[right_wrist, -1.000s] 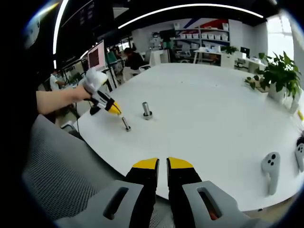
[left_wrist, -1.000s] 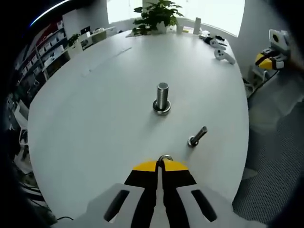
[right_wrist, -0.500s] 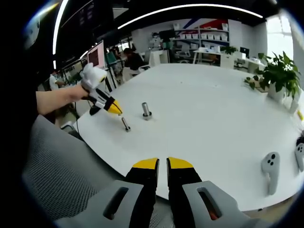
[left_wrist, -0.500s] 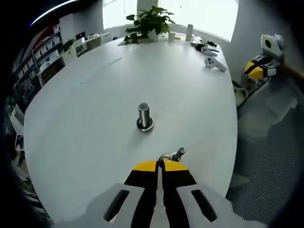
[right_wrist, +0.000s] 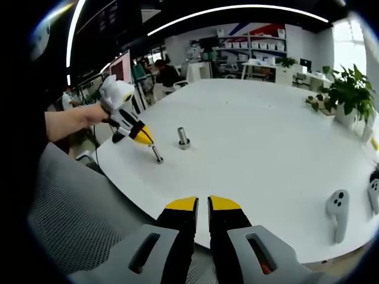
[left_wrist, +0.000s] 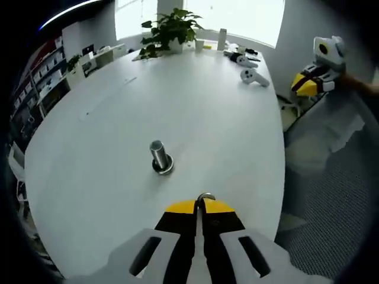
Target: Place the washer onto the threaded stud by aligning its center hole with the stud, sliding it down to the base, and recovering from edge contact or off-axis alignment until the washer reaches the visible bottom stop.
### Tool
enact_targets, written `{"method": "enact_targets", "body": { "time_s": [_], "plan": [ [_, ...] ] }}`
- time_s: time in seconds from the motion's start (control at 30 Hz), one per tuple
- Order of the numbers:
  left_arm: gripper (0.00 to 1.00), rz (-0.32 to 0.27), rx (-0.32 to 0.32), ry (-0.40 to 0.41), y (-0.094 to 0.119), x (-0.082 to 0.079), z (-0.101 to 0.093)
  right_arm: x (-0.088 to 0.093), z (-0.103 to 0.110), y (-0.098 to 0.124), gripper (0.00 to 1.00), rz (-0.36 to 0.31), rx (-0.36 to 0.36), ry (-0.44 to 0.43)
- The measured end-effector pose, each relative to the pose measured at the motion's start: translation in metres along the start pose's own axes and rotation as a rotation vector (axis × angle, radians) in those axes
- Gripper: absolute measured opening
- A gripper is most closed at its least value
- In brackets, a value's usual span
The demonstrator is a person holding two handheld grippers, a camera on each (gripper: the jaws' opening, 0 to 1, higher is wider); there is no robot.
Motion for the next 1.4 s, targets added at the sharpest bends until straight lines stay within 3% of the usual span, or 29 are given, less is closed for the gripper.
{"method": "enact_targets", "body": {
  "time_s": [0.57,1.4],
  "plan": [
    [0.0,0.033,-0.002,-0.03,-0.0034,-0.0015,0.0006,-0.0007,-0.0004,0.0002,0.09,-0.008,-0.004,-0.001],
    [0.01,0.036,0.022,-0.045,-0.0059,-0.0032,0.0021,-0.0008,0.0,0.0003,0.09,-0.01,0.001,-0.005]
  ]
}}
Point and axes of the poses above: the point that each gripper's makers call its tool centre point, and the gripper's own axes: y roughly backward along the fingers, z roughly to its left, x roughly out of its underside, the point moved 8 cm from there along y, roughly backward along the fingers
